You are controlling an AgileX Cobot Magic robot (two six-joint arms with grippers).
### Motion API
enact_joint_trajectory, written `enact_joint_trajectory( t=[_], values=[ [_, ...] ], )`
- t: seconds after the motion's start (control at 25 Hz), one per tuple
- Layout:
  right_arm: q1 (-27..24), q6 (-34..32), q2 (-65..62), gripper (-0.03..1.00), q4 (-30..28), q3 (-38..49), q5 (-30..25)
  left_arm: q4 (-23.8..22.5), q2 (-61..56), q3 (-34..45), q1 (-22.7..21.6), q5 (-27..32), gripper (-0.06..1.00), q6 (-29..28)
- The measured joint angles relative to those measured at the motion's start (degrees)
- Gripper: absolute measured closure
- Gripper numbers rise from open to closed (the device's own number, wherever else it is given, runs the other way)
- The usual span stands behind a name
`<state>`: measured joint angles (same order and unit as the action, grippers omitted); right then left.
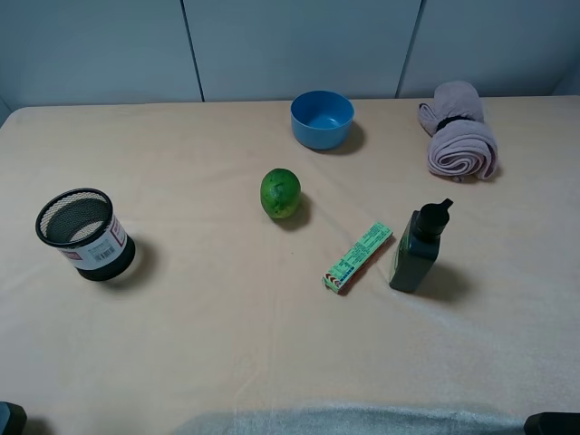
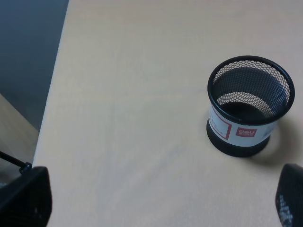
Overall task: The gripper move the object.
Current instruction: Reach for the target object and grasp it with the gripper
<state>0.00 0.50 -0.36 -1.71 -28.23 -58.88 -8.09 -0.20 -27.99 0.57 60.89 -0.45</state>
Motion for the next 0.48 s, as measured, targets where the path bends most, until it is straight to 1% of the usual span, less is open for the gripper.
enact_joint_trajectory(
  t=[0.32, 0.48],
  values=[
    [0.0, -0.5, 0.5, 0.28, 0.0, -0.2, 0.0, 0.0, 0.0, 0.0, 0.0, 0.0, 0.01, 0.0],
    [0.0, -1.3, 6.8, 0.28, 0.0, -3.7, 0.0, 0.0, 0.0, 0.0, 0.0, 0.0, 0.01, 0.0]
  ],
)
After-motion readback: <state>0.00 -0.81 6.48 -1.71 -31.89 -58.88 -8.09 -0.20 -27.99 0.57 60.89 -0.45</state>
